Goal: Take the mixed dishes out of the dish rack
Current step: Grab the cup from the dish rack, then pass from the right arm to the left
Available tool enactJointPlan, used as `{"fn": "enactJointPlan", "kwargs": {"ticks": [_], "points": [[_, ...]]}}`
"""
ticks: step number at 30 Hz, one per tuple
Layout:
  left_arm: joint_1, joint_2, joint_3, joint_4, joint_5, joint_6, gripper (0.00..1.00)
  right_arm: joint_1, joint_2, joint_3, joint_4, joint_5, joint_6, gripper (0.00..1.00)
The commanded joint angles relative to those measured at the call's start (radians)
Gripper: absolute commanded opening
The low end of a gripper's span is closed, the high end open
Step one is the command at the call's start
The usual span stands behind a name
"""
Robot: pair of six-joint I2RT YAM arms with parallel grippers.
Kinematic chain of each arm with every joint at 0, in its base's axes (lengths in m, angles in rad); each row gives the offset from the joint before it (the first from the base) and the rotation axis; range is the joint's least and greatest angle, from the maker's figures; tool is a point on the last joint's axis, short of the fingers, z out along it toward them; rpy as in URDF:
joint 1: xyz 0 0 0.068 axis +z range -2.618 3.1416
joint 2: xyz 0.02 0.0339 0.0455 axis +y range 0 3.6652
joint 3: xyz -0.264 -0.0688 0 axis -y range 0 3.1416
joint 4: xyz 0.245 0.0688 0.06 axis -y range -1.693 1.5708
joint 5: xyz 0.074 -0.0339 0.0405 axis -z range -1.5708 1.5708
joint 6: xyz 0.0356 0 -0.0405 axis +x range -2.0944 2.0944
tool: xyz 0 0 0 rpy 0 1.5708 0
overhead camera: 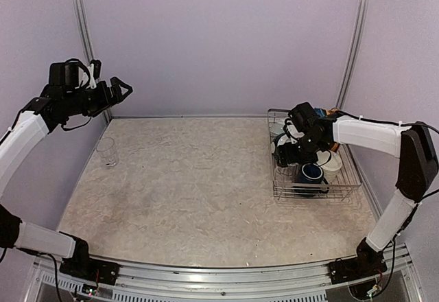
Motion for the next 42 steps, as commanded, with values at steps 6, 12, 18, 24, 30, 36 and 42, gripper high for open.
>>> {"fn": "enactJointPlan", "kwargs": {"ticks": [6, 12, 18, 24, 30, 36, 42], "points": [[0.004, 0.031, 0.046, -0.032, 0.019, 0.022, 0.99, 0.022, 0.057, 0.015, 0.026, -0.015, -0.015, 0.72], [0.006, 0.056, 0.076, -0.044, 0.129, 0.007, 0.99, 0.029, 0.009, 0.003, 0.019, 0.008, 0.000, 0.59], [0.003, 0.074, 0.084, -0.044, 0.186, 0.000, 0.99, 0.039, -0.089, 0.021, 0.028, 0.021, 0.007, 0.45], [0.004, 0.102, 0.073, -0.016, 0.247, -0.027, 0.99, 0.039, -0.195, 0.039, -0.008, 0.040, 0.021, 0.22], [0.000, 0.110, 0.069, -0.004, 0.294, -0.044, 0.99, 0.039, -0.371, -0.069, 0.111, -0.028, 0.036, 0.08], [-0.067, 0.110, 0.070, 0.022, 0.418, -0.007, 0.99, 0.039, -0.495, -0.189, 0.293, -0.094, 0.084, 0.00], [-0.130, 0.130, 0.054, 0.085, 0.546, -0.056, 0.99, 0.039, -0.603, -0.314, 0.522, -0.133, 0.128, 0.00]]}}
